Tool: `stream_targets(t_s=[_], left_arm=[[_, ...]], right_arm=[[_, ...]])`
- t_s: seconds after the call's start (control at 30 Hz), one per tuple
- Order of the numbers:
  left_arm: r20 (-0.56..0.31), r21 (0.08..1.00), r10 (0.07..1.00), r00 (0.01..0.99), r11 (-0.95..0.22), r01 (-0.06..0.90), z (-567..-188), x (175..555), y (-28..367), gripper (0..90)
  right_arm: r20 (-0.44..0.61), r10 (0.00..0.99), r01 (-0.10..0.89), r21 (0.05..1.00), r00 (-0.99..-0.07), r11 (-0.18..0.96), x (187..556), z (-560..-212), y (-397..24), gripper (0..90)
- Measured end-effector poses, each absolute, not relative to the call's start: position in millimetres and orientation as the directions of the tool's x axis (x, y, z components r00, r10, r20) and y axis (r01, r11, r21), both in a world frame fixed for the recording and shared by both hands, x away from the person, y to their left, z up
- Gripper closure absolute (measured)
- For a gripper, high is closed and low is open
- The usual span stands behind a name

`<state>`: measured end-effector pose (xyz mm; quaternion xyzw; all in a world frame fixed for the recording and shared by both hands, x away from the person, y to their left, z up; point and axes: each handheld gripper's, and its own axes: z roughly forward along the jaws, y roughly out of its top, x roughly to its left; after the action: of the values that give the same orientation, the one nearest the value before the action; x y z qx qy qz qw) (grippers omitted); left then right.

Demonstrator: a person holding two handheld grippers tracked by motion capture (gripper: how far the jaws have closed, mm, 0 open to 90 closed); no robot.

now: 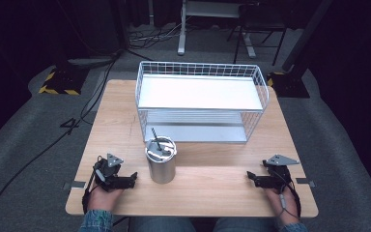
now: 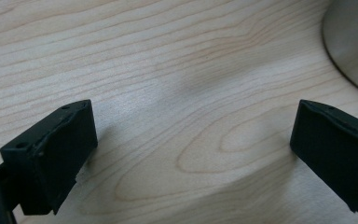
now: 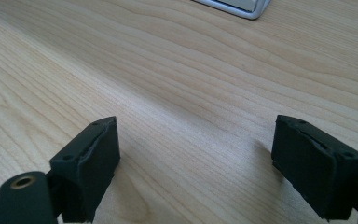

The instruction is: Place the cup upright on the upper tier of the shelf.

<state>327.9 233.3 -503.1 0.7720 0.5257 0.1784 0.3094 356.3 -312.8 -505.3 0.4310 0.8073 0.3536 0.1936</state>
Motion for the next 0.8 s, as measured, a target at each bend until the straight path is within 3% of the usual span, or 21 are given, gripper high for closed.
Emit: stream_targets(t_s=[0.17,0.33,0.7,0.8], left_arm=[[-0.028,0.688,0.915,0.402,-0.274,0.671,-489.5,320.7,229.0,1.0],[-0.061,0.723,0.903,0.425,-0.254,0.643,-475.8,306.6,228.4,0.4],[-0.075,0.857,0.847,0.526,-0.215,0.468,-456.2,263.3,219.5,0.4],[-0.124,0.880,0.828,0.547,-0.164,0.446,-456.1,262.6,214.9,0.4]], right_arm=[[-0.008,0.833,0.559,0.738,-0.553,0.378,356.3,-505.3,-312.8,15.8],[-0.012,0.833,0.556,0.739,-0.553,0.380,356.0,-505.3,-312.6,16.0],[-0.012,0.834,0.557,0.739,-0.552,0.380,356.0,-505.3,-312.5,15.8],[-0.012,0.833,0.557,0.738,-0.552,0.380,356.0,-505.3,-312.5,15.8]])
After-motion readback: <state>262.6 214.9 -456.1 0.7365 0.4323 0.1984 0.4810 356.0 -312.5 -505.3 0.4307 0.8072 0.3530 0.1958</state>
